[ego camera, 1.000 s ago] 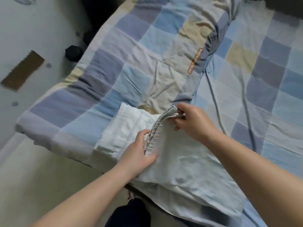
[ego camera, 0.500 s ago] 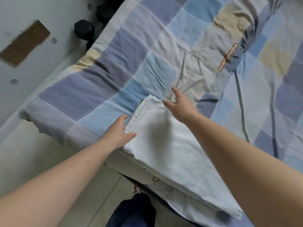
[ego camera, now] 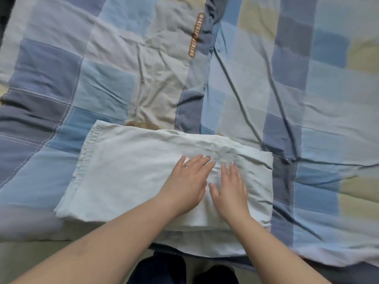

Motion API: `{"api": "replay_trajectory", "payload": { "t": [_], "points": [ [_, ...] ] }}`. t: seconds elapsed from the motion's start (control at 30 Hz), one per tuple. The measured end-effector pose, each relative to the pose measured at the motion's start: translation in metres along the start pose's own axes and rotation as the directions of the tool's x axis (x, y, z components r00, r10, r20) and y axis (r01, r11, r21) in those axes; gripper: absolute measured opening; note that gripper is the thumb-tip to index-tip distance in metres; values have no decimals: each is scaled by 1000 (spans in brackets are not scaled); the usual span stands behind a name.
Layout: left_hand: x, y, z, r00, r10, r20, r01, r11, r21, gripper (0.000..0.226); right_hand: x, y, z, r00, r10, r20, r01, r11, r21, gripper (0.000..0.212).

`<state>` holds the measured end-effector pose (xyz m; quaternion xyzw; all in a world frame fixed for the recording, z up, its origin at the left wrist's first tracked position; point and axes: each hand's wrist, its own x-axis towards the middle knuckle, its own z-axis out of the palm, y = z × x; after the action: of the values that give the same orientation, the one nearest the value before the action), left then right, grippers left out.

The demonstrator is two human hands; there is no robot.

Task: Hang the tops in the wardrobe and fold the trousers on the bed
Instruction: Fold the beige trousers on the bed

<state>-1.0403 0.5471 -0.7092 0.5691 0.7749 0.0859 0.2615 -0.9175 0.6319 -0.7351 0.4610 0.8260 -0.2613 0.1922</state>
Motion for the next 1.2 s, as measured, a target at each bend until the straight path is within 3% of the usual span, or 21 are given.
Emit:
{"api": "replay_trajectory", "payload": {
  "t": [0.1,0.2,0.23,0.3,0.4,0.5,0.67,0.8,0.87,1.0,1.2],
  "points": [
    [28,-6,32,991,-7,137,-21,980,200,64,19,17,10,988,-154,-11,152,984,-92,66],
    [36,-16,48,991,12,135,-48,963,267,68,39,49,6,958,-260,-119,264,964,19,59],
    [34,-16,46,994,45,103,-71,961,267,68,46,60,0,948,-237,-210,261,961,91,53],
    [35,-8,49,984,168,52,-176,952,252,60,61,89,-16,941,-41,-336,135,956,262,42],
    [34,12,62,934,354,40,-356,923,147,41,86,129,-41,962,135,-239,-68,961,269,35],
    [37,46,84,889,442,118,-446,895,7,26,107,154,-63,995,50,-88,-35,986,165,26],
    [48,105,119,820,502,274,-518,855,-18,9,120,171,-79,1000,-18,-19,19,998,59,12],
    [58,128,133,831,451,324,-488,872,35,33,127,177,-77,998,-55,28,55,998,-26,4],
    [63,135,135,845,417,336,-460,886,55,36,130,180,-76,998,-47,30,48,998,-41,8],
    [73,146,138,836,413,362,-484,865,131,23,131,186,-74,994,-110,17,111,991,-74,11],
    [60,148,142,731,546,409,-637,761,125,17,141,196,-82,981,-133,-141,116,986,-124,15]
  ]
}}
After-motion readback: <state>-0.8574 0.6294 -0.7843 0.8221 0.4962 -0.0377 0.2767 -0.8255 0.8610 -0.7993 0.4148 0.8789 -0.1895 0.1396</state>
